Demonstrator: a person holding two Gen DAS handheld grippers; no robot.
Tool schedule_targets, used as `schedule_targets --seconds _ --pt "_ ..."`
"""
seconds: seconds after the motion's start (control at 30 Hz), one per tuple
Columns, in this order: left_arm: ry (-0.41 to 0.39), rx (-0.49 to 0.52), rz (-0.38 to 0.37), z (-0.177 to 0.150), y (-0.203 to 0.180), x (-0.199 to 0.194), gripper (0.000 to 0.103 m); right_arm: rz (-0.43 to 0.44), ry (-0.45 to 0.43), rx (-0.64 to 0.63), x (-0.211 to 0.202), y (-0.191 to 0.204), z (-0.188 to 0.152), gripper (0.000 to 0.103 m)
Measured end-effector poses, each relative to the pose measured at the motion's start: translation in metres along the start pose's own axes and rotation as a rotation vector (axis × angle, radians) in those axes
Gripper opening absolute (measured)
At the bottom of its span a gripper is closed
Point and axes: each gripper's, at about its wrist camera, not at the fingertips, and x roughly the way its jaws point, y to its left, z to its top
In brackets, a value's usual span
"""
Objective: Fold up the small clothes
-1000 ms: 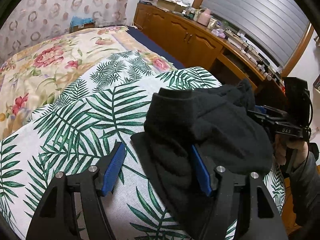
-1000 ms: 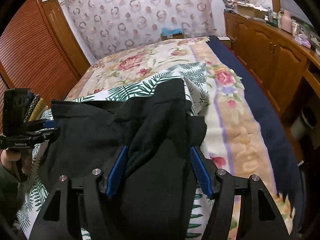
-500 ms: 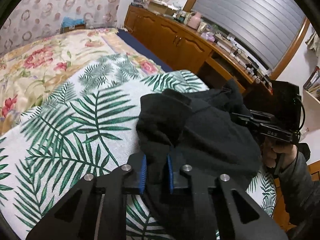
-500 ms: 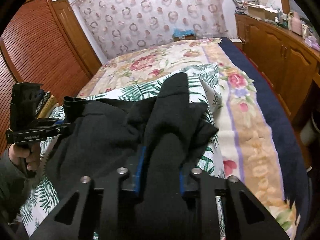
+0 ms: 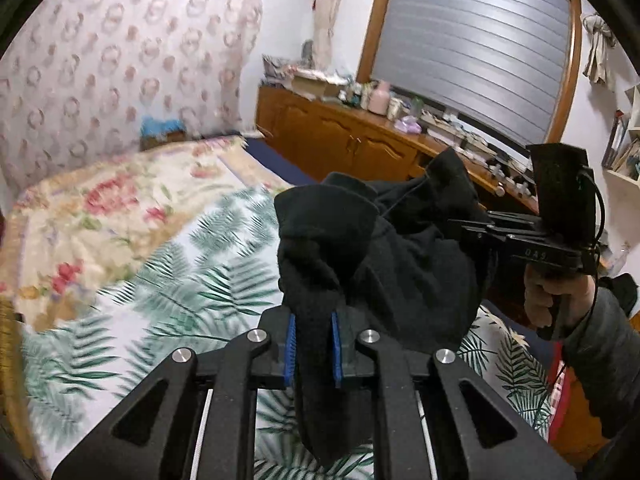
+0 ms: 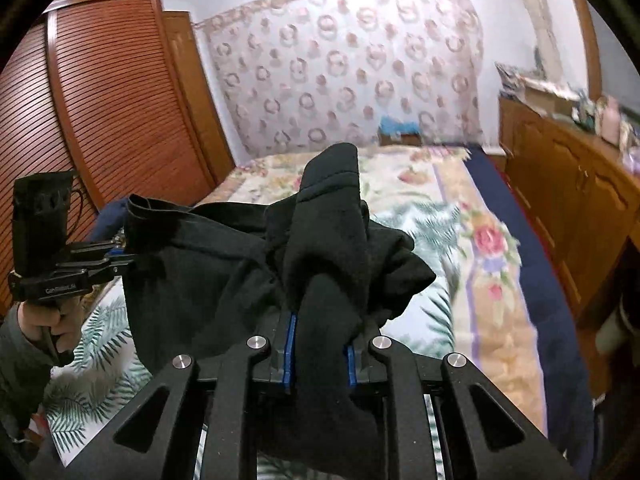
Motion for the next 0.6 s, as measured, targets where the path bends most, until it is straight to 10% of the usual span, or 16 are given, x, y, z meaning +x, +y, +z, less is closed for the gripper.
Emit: schedule_targets --seconds 0.6 --pt "-0.191 -0.085 0.303 -0.034 0.092 -0.158 0.014 0.222 -0.04 -0.287 0.096 0.119 0.081 0.018"
